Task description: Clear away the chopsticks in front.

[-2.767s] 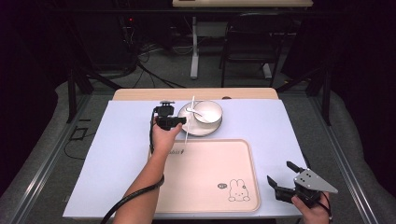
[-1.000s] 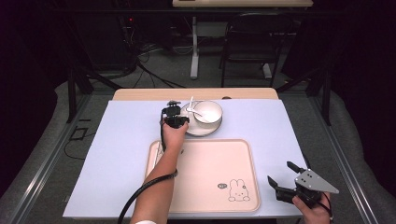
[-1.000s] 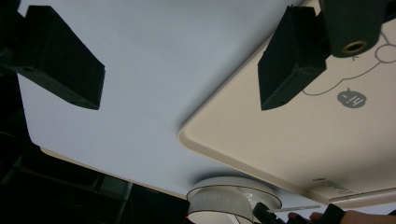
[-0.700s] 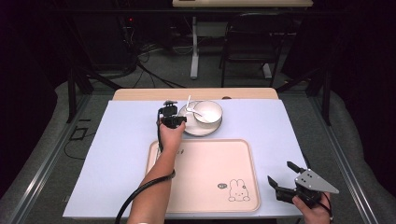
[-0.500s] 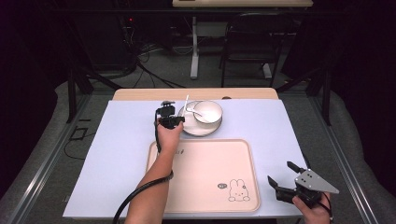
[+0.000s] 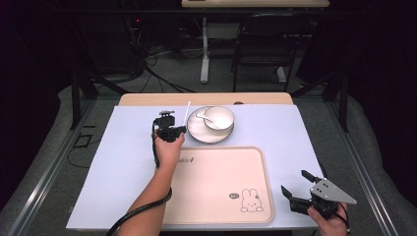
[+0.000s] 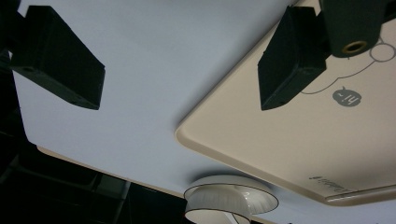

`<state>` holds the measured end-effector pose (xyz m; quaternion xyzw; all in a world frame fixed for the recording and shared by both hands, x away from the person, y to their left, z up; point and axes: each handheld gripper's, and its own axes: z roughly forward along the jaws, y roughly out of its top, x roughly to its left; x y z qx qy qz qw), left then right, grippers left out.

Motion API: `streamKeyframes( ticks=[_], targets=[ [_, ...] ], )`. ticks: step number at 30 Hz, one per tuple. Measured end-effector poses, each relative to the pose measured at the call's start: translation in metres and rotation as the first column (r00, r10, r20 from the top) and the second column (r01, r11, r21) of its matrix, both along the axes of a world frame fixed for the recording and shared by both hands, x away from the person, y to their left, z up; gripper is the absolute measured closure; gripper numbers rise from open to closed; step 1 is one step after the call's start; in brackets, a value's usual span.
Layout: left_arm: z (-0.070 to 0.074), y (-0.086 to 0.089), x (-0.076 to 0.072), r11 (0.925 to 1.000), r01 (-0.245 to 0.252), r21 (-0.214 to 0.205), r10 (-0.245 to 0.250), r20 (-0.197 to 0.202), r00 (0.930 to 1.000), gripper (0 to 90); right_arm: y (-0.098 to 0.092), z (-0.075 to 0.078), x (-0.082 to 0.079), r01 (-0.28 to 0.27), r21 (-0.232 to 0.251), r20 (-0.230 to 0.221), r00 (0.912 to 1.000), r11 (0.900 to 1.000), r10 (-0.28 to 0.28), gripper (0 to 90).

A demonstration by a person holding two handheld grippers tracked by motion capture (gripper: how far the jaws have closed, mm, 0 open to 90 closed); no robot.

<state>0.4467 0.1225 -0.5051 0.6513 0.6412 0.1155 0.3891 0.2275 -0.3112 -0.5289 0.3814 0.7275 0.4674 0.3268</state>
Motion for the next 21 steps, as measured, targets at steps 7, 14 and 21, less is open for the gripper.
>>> streamKeyframes(
  ticks=[7,14,21],
  targets=[
    [0.002,0.018,-0.024,0.9995,-0.014,-0.028,0.014,0.005,0.9999,85.1,0.000,0.000,0.000,0.001,-0.001,-0.001,1.0000,1.0000,-0.001,14.4],
    [0.005,0.031,-0.053,0.9995,-0.012,-0.029,0.013,0.026,0.9996,85.1,0.001,-0.001,0.000,0.001,-0.006,-0.004,1.0000,1.0000,-0.001,14.4],
    [0.005,0.047,-0.088,0.9985,-0.025,-0.049,0.027,0.046,0.9985,85.1,0.001,-0.001,0.001,0.003,-0.007,-0.003,1.0000,1.0000,-0.003,14.4]
  ],
)
